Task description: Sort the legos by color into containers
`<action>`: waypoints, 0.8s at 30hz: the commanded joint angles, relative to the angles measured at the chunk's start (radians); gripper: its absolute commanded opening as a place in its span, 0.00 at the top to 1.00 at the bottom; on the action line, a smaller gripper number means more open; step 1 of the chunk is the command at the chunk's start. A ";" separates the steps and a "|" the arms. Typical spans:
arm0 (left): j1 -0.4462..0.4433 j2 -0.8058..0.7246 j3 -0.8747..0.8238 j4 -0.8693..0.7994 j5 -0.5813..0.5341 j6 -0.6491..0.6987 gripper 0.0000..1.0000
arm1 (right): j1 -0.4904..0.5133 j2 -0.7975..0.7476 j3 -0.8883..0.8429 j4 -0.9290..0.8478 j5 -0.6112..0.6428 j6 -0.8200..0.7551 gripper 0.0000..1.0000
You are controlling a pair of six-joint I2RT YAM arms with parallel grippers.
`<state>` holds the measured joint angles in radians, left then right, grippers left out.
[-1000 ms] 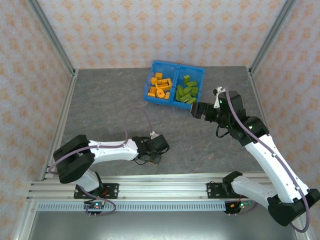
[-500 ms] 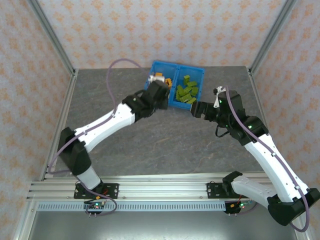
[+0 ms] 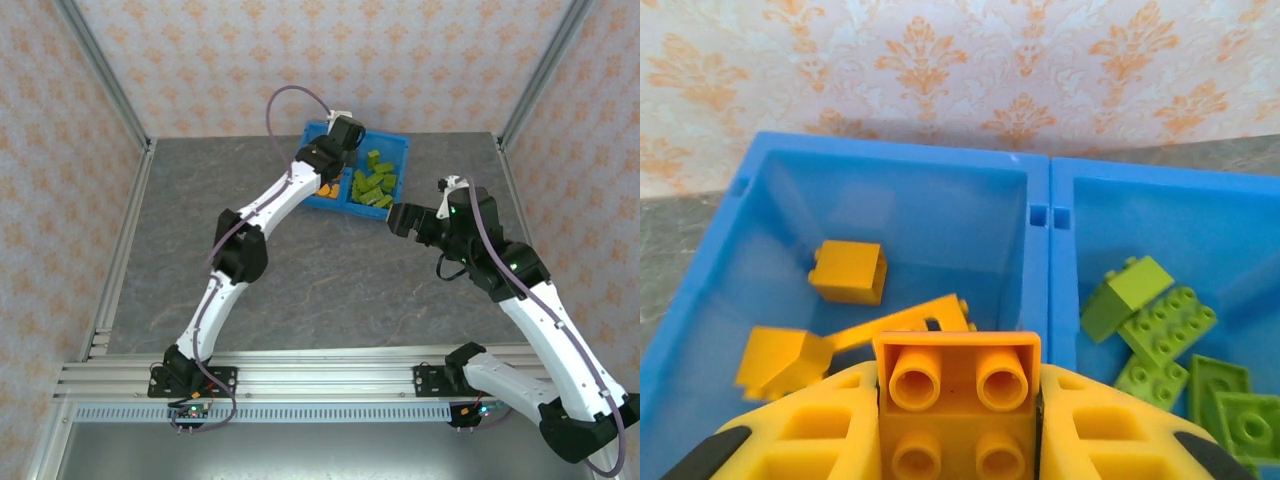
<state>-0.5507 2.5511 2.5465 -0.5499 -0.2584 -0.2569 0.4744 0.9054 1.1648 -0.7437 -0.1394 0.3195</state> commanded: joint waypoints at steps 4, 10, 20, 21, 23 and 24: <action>0.061 0.125 0.156 -0.055 0.007 0.006 0.71 | -0.003 -0.035 0.007 -0.025 0.006 0.024 0.01; 0.069 0.113 0.106 0.085 0.061 0.061 0.60 | -0.003 -0.019 0.007 -0.017 -0.001 0.026 0.01; 0.083 0.000 0.162 0.028 0.130 -0.023 0.27 | -0.002 -0.010 0.003 -0.012 -0.001 0.036 0.01; 0.082 -0.034 0.152 0.011 0.148 -0.036 0.25 | -0.003 -0.008 -0.002 -0.012 0.006 0.036 0.01; 0.081 -0.139 0.081 -0.004 0.213 -0.046 0.24 | -0.003 -0.010 -0.019 -0.007 0.034 0.036 0.01; 0.082 -0.198 0.021 0.010 0.252 -0.037 0.23 | -0.003 -0.010 -0.028 -0.005 0.054 0.038 0.00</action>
<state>-0.4728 2.5877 2.6270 -0.5339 -0.1040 -0.2680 0.4744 0.8967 1.1610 -0.7483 -0.1337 0.3416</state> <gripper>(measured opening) 0.760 0.994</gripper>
